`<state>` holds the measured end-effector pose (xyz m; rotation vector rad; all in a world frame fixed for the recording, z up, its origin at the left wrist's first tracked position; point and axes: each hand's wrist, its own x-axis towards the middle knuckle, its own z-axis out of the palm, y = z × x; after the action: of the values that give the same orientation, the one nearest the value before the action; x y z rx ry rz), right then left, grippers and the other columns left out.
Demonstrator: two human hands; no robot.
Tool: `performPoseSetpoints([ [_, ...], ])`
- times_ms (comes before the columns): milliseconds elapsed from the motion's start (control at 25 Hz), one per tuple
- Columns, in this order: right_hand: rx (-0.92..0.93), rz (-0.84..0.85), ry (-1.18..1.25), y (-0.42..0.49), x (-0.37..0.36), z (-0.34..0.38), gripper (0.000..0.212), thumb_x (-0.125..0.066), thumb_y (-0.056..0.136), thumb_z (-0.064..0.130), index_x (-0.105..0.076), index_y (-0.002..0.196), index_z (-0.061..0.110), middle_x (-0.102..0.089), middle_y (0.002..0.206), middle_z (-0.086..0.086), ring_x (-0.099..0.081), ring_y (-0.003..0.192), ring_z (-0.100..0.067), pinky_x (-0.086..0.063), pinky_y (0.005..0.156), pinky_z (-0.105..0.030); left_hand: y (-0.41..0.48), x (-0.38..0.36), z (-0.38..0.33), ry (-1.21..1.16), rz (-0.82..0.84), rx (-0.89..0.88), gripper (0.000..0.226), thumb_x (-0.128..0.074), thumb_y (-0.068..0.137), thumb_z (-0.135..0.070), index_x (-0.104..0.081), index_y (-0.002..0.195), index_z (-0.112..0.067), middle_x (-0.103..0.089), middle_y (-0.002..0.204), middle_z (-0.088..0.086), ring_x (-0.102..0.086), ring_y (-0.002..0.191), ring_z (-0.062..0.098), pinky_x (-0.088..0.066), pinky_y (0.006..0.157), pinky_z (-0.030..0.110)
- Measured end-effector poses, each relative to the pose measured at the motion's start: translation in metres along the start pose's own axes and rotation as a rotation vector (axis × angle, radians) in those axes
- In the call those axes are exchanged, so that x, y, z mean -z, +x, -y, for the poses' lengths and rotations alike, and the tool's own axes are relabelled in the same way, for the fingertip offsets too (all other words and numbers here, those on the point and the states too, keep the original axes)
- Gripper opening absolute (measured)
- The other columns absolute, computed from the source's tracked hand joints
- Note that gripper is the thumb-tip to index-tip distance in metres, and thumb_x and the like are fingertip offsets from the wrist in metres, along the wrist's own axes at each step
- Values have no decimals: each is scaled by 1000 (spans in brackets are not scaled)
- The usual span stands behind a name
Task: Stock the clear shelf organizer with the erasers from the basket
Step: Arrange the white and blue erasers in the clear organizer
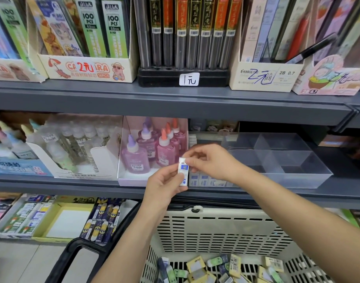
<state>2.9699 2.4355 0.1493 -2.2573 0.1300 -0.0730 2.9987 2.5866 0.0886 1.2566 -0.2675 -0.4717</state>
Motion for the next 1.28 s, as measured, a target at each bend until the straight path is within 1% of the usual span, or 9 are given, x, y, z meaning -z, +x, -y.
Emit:
performPoseSetpoints([
  [120, -72, -16, 255, -2, 7, 0, 12, -57, 90, 8, -65, 88, 17, -66, 60, 11, -63, 56, 1, -50, 58, -12, 1, -1, 0, -21, 29, 49, 19, -51, 93, -8, -69, 96, -14, -74, 91, 5, -68, 80, 12, -54, 63, 22],
  [240, -60, 2, 368, -6, 11, -1, 21, -54, 91, 5, -63, 86, 24, -69, 74, 7, -66, 63, -1, -53, 64, -13, 1, -1, 0, 3, 68, 78, 19, -48, 95, -15, -67, 94, -13, -73, 85, 4, -66, 70, 12, -52, 55, 21],
  [480, -163, -2, 512, -13, 15, -6, 13, -56, 91, 16, -68, 89, 18, -73, 83, 2, -71, 75, -9, -56, 68, -16, 0, -2, 2, 97, 16, -21, 16, -65, 83, -5, -63, 96, -13, -67, 86, 2, -62, 69, 6, -51, 57, 19],
  [640, -164, 20, 374, -14, 19, -1, 9, -59, 89, 11, -66, 90, 16, -71, 81, -1, -69, 65, -4, -55, 61, -14, -1, -4, 4, 141, -10, -85, 23, -65, 81, 3, -60, 93, -16, -64, 85, -2, -62, 65, 2, -51, 57, 17],
  [760, -170, -184, 334, -4, 42, 1, 12, -56, 91, 9, -64, 87, 17, -69, 90, -7, -67, 59, -3, -52, 52, -12, 0, -3, 6, 229, -54, -98, 25, -66, 82, -3, -58, 94, -23, -58, 88, -3, -60, 64, 1, -53, 65, 20],
  [920, -186, -289, -292, 28, 66, -19, 27, -48, 95, 29, -65, 107, 11, -66, 117, -6, -62, 104, -19, -42, 84, -19, -2, -7, 11, 419, -130, -132, 27, -67, 83, -11, -55, 90, -34, -60, 88, -10, -59, 69, 0, -53, 82, 35],
  [1040, -94, -183, -427, 49, 56, -32, 24, -46, 96, 23, -64, 111, 17, -65, 118, -6, -60, 103, -22, -43, 92, -28, -1, -9, 12, 449, -120, -123, 26, -66, 84, -11, -55, 92, -34, -60, 93, -11, -60, 73, -2, -53, 85, 38],
  [1200, -126, -2, -397, 62, 39, -50, 21, -48, 95, 23, -67, 102, 17, -66, 102, 2, -55, 85, -8, -37, 79, -22, 1, -10, 14, 535, -79, -131, 26, -63, 86, -12, -60, 106, -28, -62, 98, -15, -60, 80, -4, -51, 83, 19],
  [1280, -162, 41, -436, 64, 34, -56, 27, -44, 96, 21, -66, 100, 7, -69, 99, -7, -59, 81, -13, -39, 72, -27, 1, -9, 16, 591, -77, -134, 27, -63, 86, -17, -62, 110, -29, -64, 95, -17, -60, 81, -7, -46, 77, 7],
])
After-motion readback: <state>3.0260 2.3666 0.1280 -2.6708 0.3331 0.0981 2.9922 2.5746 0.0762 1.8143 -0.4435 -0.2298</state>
